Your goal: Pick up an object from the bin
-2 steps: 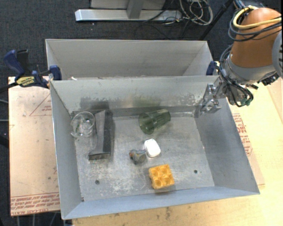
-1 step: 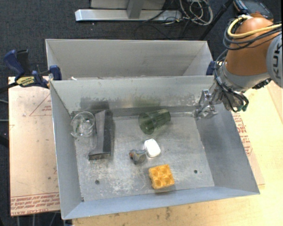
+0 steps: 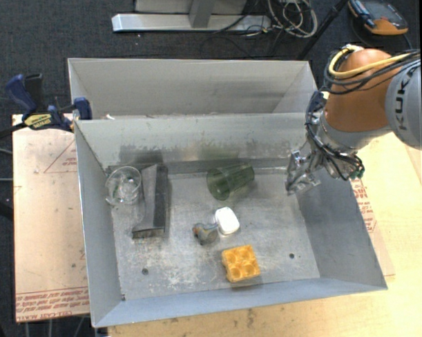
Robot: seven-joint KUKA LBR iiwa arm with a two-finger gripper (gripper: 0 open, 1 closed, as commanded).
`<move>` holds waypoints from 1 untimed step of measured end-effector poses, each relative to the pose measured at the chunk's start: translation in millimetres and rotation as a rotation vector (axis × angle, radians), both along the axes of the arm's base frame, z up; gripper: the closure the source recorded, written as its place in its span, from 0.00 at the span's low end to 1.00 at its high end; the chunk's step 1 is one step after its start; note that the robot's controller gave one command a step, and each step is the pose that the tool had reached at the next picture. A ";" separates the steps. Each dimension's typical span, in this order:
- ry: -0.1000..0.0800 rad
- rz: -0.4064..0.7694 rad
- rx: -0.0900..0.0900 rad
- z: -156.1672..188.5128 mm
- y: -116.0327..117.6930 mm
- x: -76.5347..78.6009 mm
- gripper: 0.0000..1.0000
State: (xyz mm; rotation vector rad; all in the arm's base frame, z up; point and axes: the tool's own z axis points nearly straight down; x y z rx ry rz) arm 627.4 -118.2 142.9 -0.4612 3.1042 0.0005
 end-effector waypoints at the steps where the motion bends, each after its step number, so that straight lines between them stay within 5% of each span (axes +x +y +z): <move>1: 0.004 -0.083 0.001 -25.9 2.3 3.1 1.00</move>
Offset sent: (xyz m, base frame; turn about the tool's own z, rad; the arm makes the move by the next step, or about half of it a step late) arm 0.0197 0.0131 -0.0177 -0.2317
